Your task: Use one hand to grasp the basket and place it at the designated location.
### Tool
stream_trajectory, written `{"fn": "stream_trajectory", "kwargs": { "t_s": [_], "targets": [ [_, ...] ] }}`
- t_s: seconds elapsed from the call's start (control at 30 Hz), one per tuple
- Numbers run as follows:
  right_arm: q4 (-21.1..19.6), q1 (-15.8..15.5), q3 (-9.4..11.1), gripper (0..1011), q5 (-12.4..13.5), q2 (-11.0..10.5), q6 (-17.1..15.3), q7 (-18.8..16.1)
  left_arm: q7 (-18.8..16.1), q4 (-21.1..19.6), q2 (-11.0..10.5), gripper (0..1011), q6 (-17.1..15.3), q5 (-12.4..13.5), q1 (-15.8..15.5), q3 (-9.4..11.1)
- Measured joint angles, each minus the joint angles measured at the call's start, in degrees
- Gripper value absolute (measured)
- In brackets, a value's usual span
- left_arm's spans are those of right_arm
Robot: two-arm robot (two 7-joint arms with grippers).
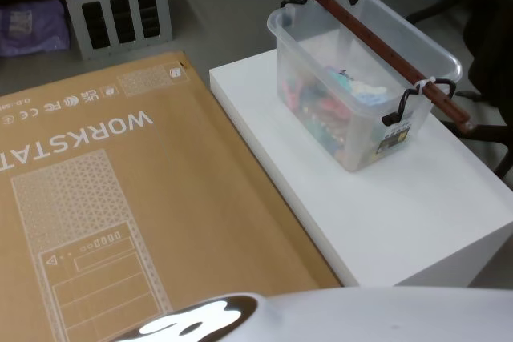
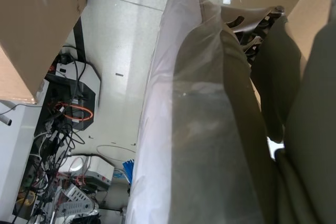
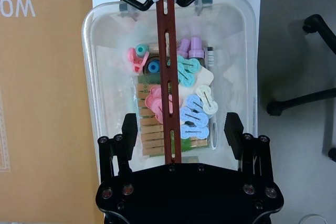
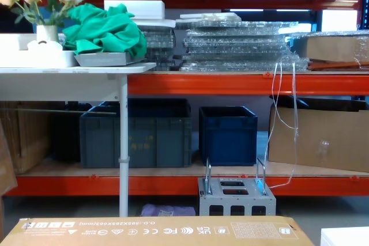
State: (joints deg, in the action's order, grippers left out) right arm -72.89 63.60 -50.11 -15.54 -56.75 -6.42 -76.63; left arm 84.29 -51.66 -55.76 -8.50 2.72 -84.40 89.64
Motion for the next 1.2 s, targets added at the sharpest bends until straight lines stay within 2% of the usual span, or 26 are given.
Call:
{"fn": "stream_trajectory", "kwargs": {
  "t_s": [1.2],
  "targets": [
    [0.0,0.0,0.0,1000,0.0,0.0,0.0,0.0,0.0,0.0,0.0,0,0.0,0.0,0.0,0.0]
  ]
}}
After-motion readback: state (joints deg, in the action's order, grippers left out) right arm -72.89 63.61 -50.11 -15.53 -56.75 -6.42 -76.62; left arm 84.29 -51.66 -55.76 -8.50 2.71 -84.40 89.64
